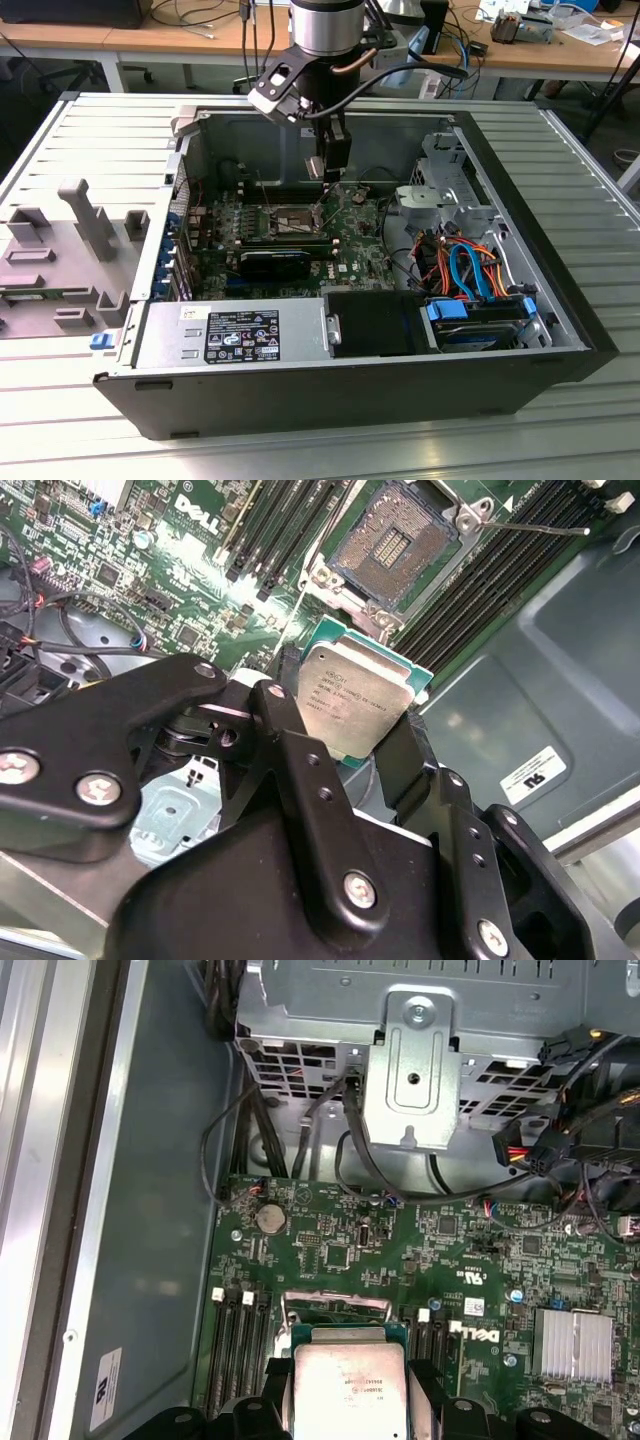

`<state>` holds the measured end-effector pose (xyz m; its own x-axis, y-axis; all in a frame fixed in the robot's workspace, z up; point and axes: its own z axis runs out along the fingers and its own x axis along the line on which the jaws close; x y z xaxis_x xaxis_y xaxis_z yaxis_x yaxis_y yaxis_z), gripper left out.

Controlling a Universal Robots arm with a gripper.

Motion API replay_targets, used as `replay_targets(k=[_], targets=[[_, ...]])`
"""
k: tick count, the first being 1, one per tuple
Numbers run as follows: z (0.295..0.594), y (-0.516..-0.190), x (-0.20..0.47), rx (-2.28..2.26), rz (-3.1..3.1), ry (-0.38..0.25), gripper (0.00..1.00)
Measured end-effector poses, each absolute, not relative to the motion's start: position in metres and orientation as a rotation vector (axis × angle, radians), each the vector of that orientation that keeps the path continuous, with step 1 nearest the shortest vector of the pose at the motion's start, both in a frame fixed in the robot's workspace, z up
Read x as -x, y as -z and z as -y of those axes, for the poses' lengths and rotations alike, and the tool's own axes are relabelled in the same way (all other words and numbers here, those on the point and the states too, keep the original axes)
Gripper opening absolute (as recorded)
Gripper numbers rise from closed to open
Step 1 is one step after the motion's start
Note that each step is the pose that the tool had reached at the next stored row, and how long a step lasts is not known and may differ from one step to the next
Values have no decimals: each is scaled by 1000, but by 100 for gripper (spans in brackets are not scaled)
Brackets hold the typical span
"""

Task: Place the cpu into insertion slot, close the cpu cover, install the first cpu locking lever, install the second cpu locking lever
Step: 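Close the cpu cover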

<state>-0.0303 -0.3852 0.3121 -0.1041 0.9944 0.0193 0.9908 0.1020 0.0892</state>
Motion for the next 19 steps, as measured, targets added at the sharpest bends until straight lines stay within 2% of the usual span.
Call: replay_targets(k=[19], targets=[[385,-312,30,-2125,-2246,-121,55]])
